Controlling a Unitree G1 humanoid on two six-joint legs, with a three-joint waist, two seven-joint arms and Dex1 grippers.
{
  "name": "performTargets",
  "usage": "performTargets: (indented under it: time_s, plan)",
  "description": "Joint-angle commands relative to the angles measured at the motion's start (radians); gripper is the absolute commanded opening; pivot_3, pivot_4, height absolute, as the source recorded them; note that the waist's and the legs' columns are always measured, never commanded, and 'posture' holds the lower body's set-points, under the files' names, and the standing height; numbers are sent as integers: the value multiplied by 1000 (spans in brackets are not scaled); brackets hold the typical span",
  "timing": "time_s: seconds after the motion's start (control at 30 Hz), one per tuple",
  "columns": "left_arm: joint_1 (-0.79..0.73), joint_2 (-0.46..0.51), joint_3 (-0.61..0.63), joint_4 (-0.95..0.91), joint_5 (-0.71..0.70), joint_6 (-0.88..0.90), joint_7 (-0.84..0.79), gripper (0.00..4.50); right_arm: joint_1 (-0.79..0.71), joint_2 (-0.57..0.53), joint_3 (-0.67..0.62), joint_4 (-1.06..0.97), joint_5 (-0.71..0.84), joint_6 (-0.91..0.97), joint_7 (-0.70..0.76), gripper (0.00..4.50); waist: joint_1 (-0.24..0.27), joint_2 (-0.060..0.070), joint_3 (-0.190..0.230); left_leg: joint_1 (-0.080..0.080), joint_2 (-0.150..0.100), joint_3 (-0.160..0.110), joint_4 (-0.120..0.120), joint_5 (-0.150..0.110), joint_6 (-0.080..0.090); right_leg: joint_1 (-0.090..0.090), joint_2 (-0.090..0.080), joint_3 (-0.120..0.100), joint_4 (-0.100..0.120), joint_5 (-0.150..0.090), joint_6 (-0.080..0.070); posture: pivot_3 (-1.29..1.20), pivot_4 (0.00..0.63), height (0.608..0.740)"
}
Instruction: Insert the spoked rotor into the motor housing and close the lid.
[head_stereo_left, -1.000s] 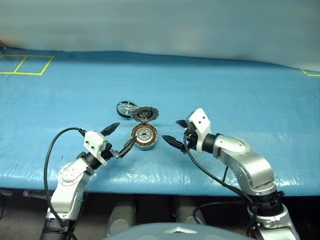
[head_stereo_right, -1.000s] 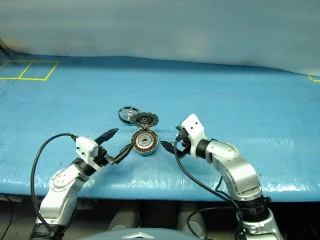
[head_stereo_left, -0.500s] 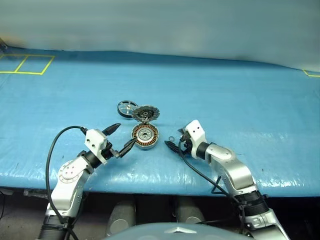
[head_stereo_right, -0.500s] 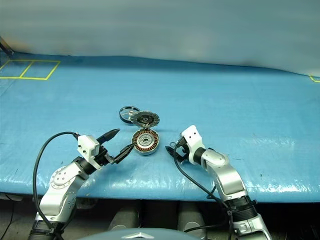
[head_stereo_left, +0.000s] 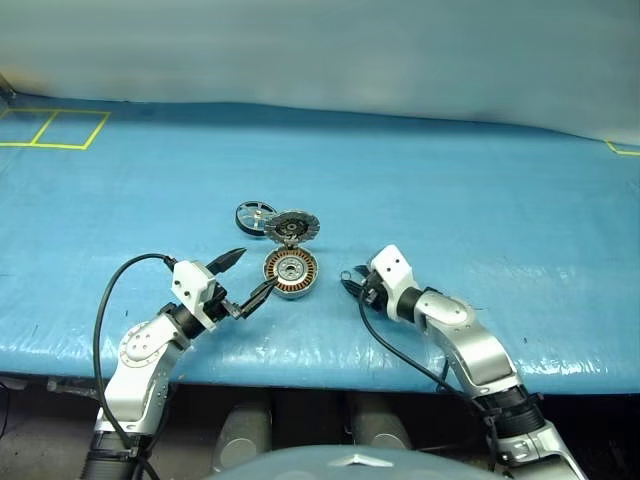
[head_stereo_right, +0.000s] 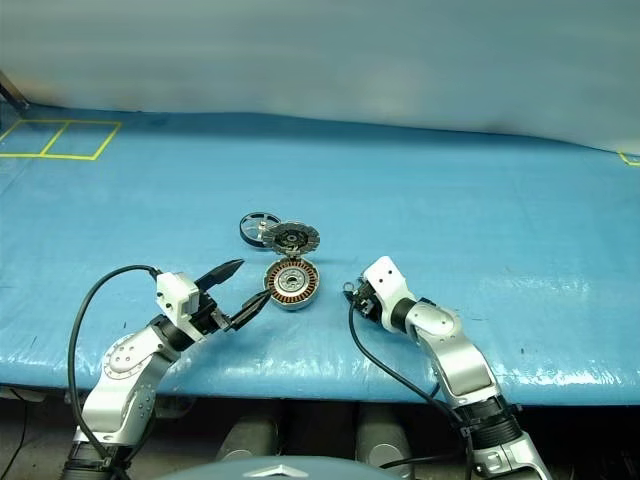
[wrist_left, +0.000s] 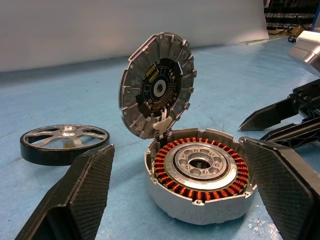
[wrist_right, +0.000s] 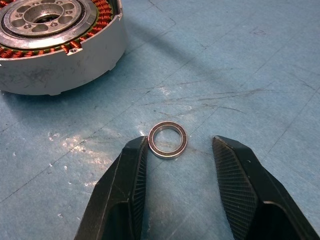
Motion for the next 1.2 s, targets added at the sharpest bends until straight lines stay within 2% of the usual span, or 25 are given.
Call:
performTargets:
  time_s: [0.03, 0.2, 0.37, 0.53, 0.7, 0.93, 1.2]
  plan:
    - [7, -4, 10, -4, -23, -21, -16, 4500, 10, -5, 23, 3, -15, 7, 5, 2285, 0, 0, 0, 0, 0, 0, 0, 0, 0, 0, 0, 0, 0, 0, 0, 0, 150, 740]
    - [19, -2, 14, -5, -39, -19, -28, 4500, 6, 3, 24, 3, -3, 15, 21, 2285, -1, 0, 0, 0, 0, 0, 0, 0, 0, 0, 0, 0, 0, 0, 0, 0, 150, 740]
    - [36, 18, 6, 14, -15, -30, -48, 4500, -2, 6, 20, -7, 1, 27, 30, 794, -2, 0, 0, 1, 0, 0, 0, 0, 0, 0, 0, 0, 0, 0, 0, 0, 150, 740]
    - [41, 7, 14, 29, -28, -62, -65, 4500, -14, 7, 16, -13, 5, 29, 38, 765, -2, 0, 0, 1, 0, 0, 0, 0, 0, 0, 0, 0, 0, 0, 0, 0, 150, 740]
    - [40, 5, 15, 45, -30, -99, -90, 4500, -54, -5, 0, -108, 55, 77, 81, 765, -2, 0, 0, 0, 0, 0, 0, 0, 0, 0, 0, 0, 0, 0, 0, 0, 150, 740]
    - [43, -1, 15, 51, -35, -115, -97, 4500, -144, -6, 74, -221, 98, 111, 163, 765, -1, 1, 1, -1, 0, -1, 0, 0, 0, -1, 0, 0, 0, 0, 0, 0, 150, 740]
    - [50, -13, 12, 49, -33, -169, -107, 4500, -237, 32, 161, -84, 60, 66, 180, 765, -2, 1, 1, -1, 0, 0, 0, 0, 0, -1, 0, 0, 0, 0, 0, 0, 150, 740]
